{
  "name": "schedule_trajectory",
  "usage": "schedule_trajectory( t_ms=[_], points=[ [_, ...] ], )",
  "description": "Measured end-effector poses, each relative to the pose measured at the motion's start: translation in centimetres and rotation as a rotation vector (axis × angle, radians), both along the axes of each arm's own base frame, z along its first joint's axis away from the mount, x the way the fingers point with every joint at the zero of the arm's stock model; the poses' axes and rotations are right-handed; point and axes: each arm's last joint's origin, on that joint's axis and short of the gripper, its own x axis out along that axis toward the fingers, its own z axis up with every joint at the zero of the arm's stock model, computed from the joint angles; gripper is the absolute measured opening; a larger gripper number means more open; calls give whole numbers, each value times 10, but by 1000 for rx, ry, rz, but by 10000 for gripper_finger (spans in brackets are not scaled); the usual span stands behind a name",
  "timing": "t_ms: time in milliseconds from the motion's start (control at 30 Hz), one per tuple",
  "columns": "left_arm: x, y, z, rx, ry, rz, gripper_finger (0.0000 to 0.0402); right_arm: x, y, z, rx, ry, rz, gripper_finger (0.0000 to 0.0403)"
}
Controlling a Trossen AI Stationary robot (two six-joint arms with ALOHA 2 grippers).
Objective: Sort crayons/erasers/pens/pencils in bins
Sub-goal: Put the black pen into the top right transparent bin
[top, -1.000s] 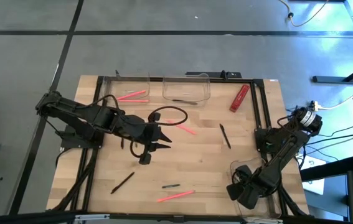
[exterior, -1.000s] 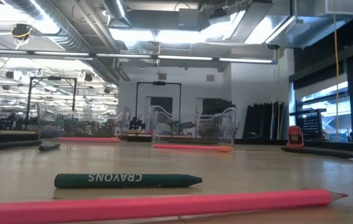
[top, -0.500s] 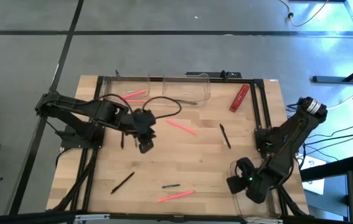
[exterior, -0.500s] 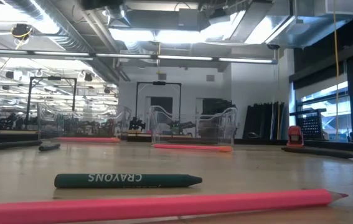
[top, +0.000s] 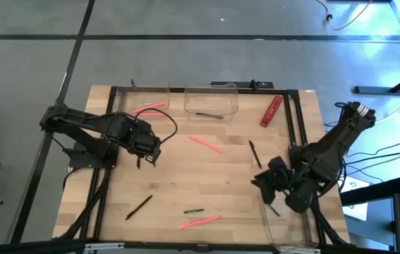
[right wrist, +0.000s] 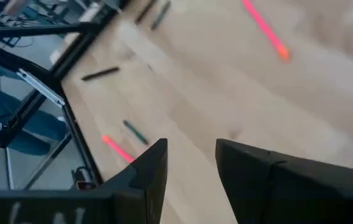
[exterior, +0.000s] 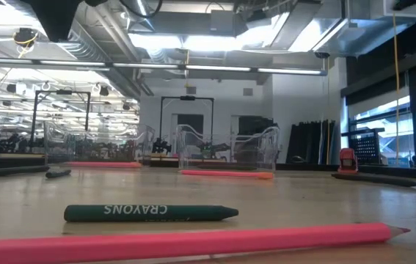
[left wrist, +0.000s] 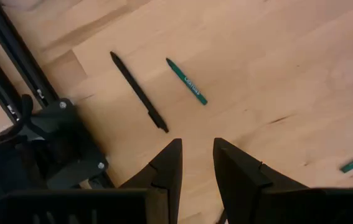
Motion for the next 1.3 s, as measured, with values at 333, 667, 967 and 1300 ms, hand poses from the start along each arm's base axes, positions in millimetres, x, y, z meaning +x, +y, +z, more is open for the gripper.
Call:
schedule_trajectory(
  t_ms=[333, 667, 967, 1300],
  points=[
    [-2, -2, -19, -82, 68, 81, 84, 16, -25, 43, -334, -207, 244, 138],
    [-2, -4, -81, -108, 125, 145, 84, 30, -44, 74, -496, -404, 418, 138],
    [-6, -4, -131, -169, 109, 171, 84, 40, -58, 77, -569, -422, 471, 138],
    [-19, 0, -159, -154, 162, 245, 84, 42, -75, 104, -613, -442, 512, 138]
  ],
)
